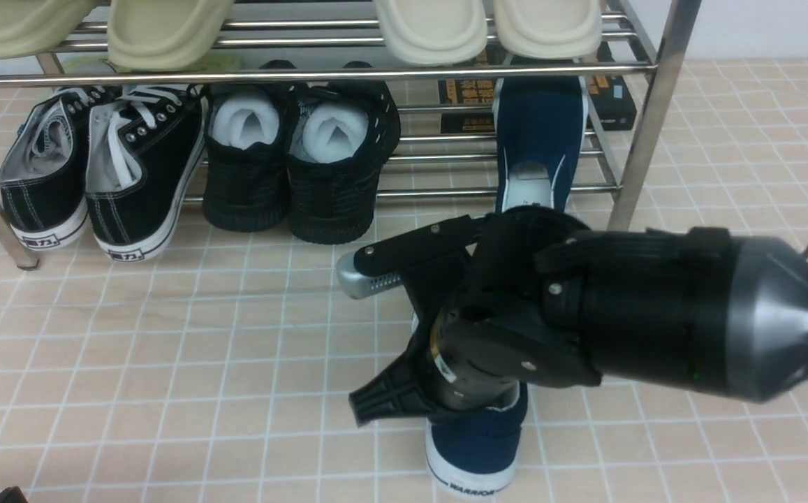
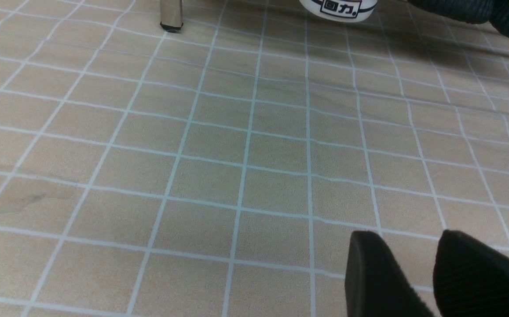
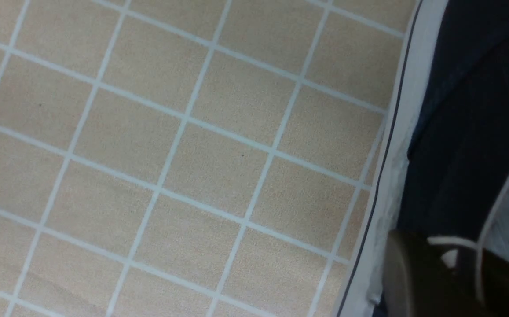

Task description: Take the shoes off the shelf from the light coffee tablecloth by hand.

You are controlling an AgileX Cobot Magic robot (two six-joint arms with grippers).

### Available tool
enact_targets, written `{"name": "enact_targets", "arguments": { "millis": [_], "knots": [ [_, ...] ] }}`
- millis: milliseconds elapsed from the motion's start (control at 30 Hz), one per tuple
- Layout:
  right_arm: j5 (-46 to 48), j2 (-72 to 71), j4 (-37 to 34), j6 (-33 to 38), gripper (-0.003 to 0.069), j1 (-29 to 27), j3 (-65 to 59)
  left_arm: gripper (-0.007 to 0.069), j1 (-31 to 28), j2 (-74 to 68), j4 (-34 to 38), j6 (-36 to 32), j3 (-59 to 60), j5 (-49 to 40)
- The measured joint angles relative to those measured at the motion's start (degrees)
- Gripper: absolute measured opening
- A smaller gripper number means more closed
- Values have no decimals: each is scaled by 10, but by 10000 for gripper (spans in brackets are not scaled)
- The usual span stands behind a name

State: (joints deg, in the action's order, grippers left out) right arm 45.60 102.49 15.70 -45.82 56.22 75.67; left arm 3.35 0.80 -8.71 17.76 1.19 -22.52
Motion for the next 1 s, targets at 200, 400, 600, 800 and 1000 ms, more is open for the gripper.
{"name": "enact_targets", "arguments": {
  "millis": [200,400,600,800,1000],
  "knots": [
    [1,-1,0,0,55,0,0,243,0,0,0,0,0,0],
    [27,-26,0,0,65,0,0,243,0,0,0,0,0,0],
    [52,-94,-9,26,71,0,2,243,0,0,0,0,0,0],
    [65,-150,-6,33,71,-1,7,243,0,0,0,0,0,0],
    [67,-167,-30,58,69,-1,7,243,0,0,0,0,0,0]
  ]
}}
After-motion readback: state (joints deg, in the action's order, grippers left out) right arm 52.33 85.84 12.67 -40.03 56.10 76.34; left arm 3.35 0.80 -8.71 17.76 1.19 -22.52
